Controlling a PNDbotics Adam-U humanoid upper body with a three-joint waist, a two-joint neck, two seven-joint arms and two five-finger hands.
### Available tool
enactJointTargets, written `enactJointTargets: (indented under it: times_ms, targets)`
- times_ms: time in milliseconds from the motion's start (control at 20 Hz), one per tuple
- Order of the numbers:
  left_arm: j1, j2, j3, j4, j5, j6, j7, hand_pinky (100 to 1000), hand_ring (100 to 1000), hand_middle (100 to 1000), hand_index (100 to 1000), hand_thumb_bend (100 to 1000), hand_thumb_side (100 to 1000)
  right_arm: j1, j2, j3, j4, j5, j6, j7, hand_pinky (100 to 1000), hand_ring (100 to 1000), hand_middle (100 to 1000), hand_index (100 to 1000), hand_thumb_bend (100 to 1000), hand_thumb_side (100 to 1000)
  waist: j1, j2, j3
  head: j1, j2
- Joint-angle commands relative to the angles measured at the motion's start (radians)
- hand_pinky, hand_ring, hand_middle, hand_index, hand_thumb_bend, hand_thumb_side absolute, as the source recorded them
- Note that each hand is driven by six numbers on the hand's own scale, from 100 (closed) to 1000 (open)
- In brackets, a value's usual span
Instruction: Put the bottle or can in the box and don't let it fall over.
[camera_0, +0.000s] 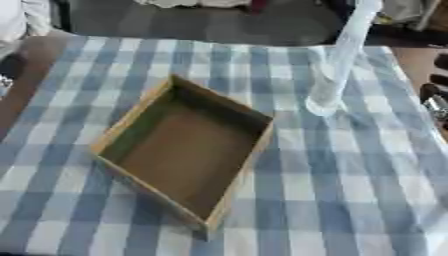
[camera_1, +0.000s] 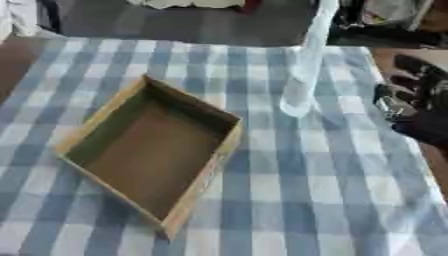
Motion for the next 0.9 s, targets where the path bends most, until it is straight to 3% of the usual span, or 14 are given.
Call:
enactJointTargets:
  times_ms: [50,200,500,700,900]
  targets:
    - [-0.017,0.001,0.009,-0.03,0.014,0.002,0.011,1000,1000,1000,852,213,761,-0.007,-0.025,-0.011,-0.021,0.002,0.0,0.001,1000,1000,1000,961,100,208,0.0,-0.018,0.003,0.0,-0.008]
    - [-0.016,-0.005,0.005,-0.06,0.06,0.021,0.058,1000,1000,1000,788,155,731,-0.007,-0.031,-0.011,-0.018,0.002,0.001,0.006,1000,1000,1000,962,100,207,0.0,-0.016,0.004,-0.003,-0.005]
    - [-0.011,0.005,-0.012,-0.056,0.146,0.017,0.119,1000,1000,1000,761,133,728,-0.018,-0.055,-0.006,0.0,0.008,-0.008,0.029,1000,1000,1000,965,100,213,0.001,-0.012,0.006,-0.037,0.003]
    - [-0.011,0.005,-0.011,-0.052,0.157,0.013,0.127,1000,1000,1000,760,124,731,-0.039,-0.08,-0.004,0.031,-0.004,-0.025,0.043,1000,1000,1000,968,100,252,0.004,-0.005,0.007,-0.063,0.013]
    - [-0.012,0.003,-0.011,-0.051,0.158,0.009,0.122,1000,1000,1000,753,110,734,-0.07,-0.098,-0.001,0.085,-0.033,-0.054,0.049,1000,1000,1000,967,100,317,0.009,0.005,0.01,-0.073,0.003]
